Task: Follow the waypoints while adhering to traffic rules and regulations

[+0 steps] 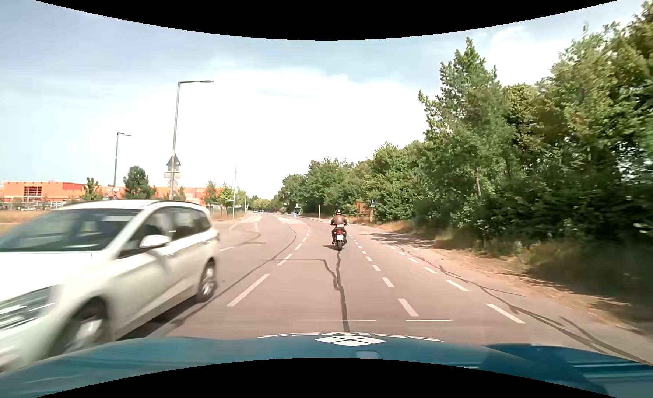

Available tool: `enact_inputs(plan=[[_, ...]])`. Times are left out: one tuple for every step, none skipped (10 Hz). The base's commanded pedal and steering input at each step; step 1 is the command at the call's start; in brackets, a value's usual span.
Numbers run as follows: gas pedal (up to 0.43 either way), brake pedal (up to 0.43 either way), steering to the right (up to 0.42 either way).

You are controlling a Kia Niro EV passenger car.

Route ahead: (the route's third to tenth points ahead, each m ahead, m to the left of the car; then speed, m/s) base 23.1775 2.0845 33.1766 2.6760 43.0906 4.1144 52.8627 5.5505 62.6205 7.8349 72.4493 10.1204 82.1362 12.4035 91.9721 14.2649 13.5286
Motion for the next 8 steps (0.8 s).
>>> enact_inputs(plan=[[0.000,0.116,-0.005],[0.000,0.110,-0.006],[0.000,0.110,-0.006],[0.000,0.104,-0.006],[0.000,0.110,-0.007],[0.000,0.110,-0.007],[0.000,0.098,-0.007],[0.000,0.091,-0.007]])
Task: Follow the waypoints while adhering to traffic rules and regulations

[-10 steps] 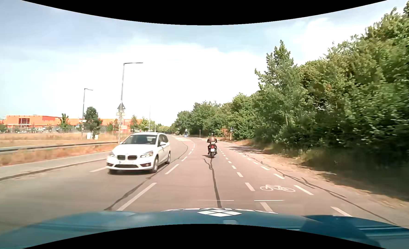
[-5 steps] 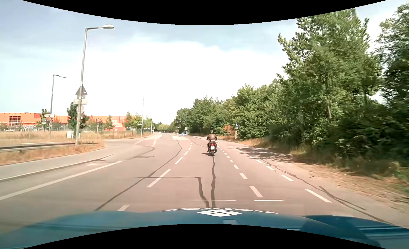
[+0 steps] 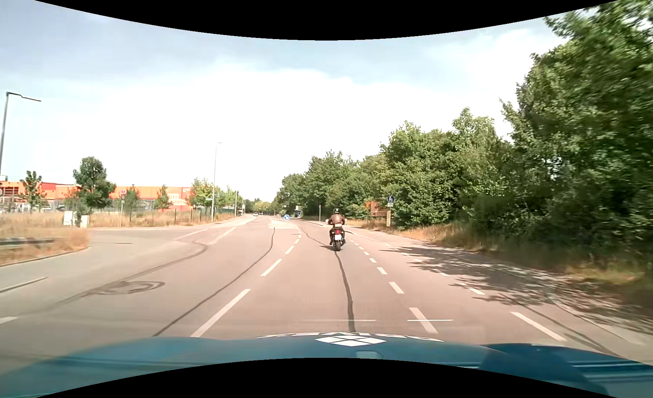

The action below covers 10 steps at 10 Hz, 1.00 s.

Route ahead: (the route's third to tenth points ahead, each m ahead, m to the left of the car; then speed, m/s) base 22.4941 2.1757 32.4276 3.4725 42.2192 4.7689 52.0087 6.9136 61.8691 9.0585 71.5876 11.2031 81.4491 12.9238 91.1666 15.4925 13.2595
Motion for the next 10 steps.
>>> enact_inputs(plan=[[0.000,0.085,-0.008],[0.000,0.079,-0.010],[0.000,0.000,-0.012],[0.000,0.000,-0.014],[0.000,0.000,-0.015],[0.000,0.000,-0.016],[0.000,0.000,-0.016],[0.000,0.000,-0.017],[0.000,0.000,-0.018],[0.000,0.000,-0.018]])
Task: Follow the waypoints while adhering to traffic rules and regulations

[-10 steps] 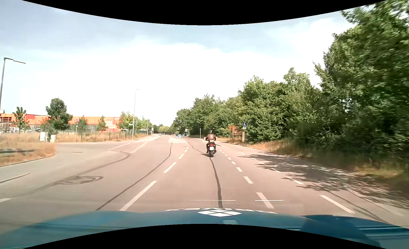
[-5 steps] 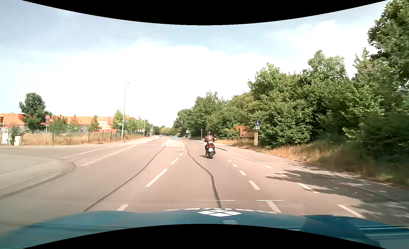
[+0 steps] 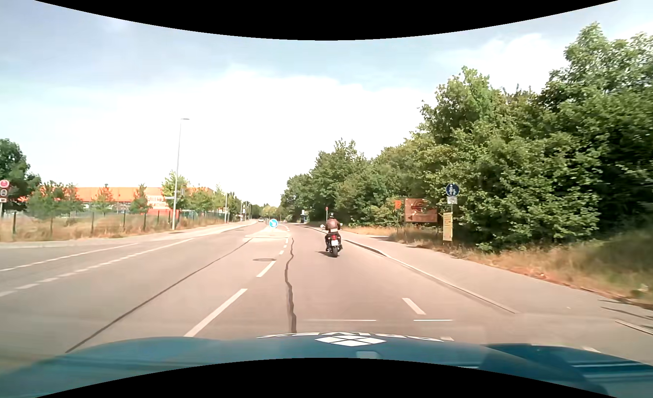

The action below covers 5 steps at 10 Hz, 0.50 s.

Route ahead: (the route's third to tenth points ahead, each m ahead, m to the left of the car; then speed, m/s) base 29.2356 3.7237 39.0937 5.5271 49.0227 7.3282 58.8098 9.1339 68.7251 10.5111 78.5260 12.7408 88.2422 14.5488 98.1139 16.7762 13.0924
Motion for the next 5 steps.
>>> enact_inputs(plan=[[0.000,0.000,-0.018],[0.000,0.000,-0.019],[0.000,0.000,-0.021],[0.000,0.000,-0.022],[0.000,0.000,-0.024]])
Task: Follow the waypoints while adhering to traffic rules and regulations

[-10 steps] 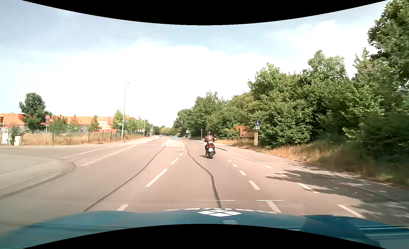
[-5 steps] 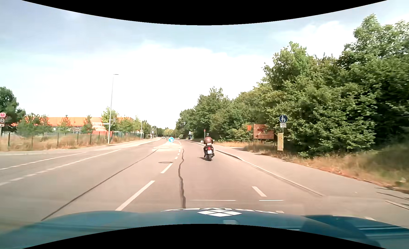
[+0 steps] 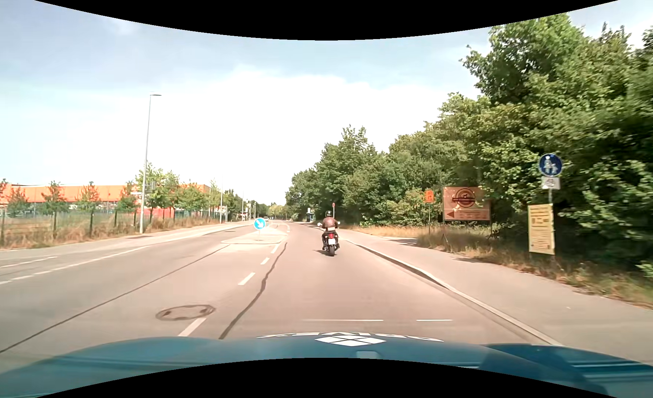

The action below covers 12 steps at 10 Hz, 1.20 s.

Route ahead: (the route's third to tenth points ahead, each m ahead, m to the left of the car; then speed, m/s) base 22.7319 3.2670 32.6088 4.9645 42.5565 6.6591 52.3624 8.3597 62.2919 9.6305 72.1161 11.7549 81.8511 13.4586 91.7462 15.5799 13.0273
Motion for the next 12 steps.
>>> enact_inputs(plan=[[0.000,0.000,-0.026],[0.000,0.000,-0.027],[0.000,0.000,-0.029],[0.000,0.000,-0.030],[0.000,0.000,-0.030],[0.008,0.000,-0.030],[0.008,0.000,-0.030],[0.020,0.000,-0.030],[0.020,0.000,-0.030],[0.020,0.000,-0.028],[0.020,0.000,-0.026],[0.020,0.000,-0.026]])
